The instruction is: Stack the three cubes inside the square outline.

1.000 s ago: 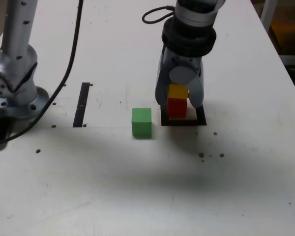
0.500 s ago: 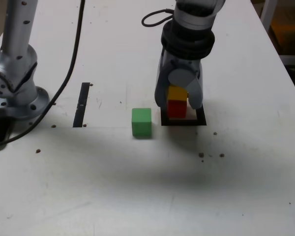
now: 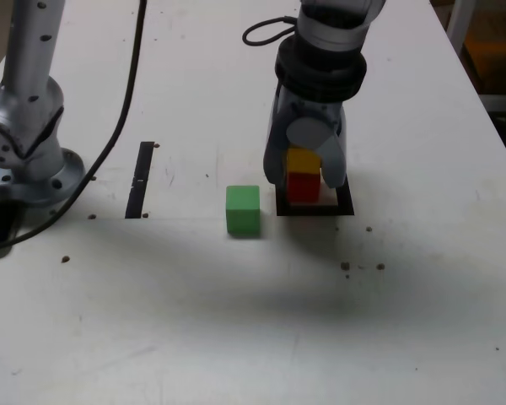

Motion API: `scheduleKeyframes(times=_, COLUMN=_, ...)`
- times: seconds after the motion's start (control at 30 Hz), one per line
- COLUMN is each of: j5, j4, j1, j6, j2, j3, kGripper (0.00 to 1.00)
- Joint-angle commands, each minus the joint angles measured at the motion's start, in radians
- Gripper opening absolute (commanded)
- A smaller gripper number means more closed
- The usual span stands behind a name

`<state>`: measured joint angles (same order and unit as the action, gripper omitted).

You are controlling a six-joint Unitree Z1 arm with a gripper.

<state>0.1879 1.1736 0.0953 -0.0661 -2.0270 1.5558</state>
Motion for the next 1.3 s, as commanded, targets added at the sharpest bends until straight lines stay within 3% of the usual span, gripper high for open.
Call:
scheduleKeyframes(times=0.0, j5=0.005, j4=-0.003, j1=-0.002, j6=0.005, j2=0.001, j3=0.002, kGripper=0.58)
scheduleKeyframes(times=0.67, j5=0.03, j4=0.004, j1=-0.006, j6=0.05, j2=0.03, j3=0.009, kGripper=0.82)
scheduleKeyframes(times=1.0, j5=0.012, j4=0.079, j1=-0.003, j6=0.044, j2=0.164, j3=0.012, kGripper=0.9)
scheduleKeyframes(times=1.27, j5=0.01, j4=0.089, j1=0.018, j6=-0.013, j2=0.279, j3=-0.089, kGripper=0.97)
